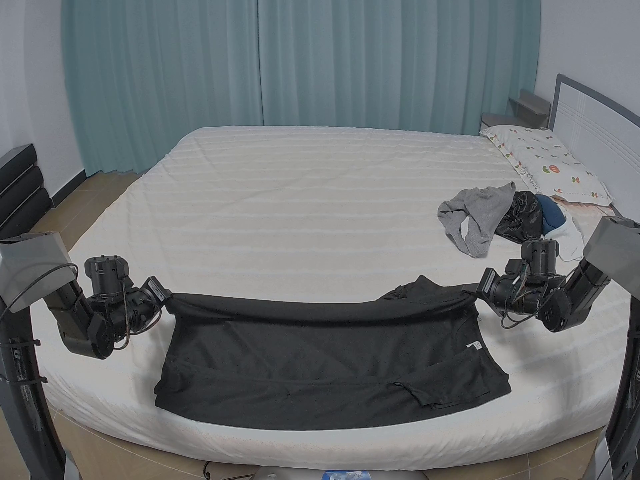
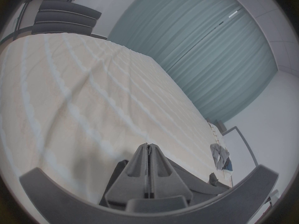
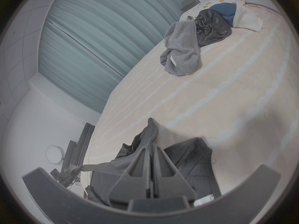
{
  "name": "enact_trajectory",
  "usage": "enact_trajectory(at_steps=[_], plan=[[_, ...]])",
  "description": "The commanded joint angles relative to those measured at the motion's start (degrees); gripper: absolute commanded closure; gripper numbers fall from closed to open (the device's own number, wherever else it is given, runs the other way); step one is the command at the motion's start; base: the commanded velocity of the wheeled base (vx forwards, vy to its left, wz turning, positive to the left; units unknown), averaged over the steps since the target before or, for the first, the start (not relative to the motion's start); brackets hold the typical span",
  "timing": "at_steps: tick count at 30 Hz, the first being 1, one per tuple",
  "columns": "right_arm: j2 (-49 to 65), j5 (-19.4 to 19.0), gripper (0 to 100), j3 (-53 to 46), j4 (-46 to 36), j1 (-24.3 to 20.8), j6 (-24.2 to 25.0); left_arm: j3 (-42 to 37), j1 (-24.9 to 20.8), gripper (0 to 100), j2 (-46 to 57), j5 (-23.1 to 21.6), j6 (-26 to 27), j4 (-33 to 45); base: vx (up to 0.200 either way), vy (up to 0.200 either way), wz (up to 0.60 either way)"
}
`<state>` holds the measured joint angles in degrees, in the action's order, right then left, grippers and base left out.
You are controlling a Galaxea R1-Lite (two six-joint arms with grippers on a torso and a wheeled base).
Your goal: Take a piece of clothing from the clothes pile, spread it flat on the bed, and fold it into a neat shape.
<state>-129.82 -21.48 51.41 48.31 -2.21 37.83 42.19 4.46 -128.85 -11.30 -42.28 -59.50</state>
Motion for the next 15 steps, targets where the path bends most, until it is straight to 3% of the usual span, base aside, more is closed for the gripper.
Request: enact_trajectory(at_steps=[1, 9, 15], plan=[[1.0, -0.2, 100, -6.7, 3.3, 0.5, -1.4, -6.8, 0.2, 100, 1.8, -1.4, 2.7, -2.0, 0.0, 0.0, 0.0], [1.8, -3.0, 100, -15.2, 7.7, 2.6, -6.5, -17.4, 0.0, 100, 2.8, -4.2, 8.4, -7.5, 0.0, 0.0, 0.0], [1.0, -3.2, 100, -20.6, 12.6, 2.4, -10.2, -22.0, -0.1, 100, 2.2, -5.2, 9.1, -11.6, 0.0, 0.0, 0.0]])
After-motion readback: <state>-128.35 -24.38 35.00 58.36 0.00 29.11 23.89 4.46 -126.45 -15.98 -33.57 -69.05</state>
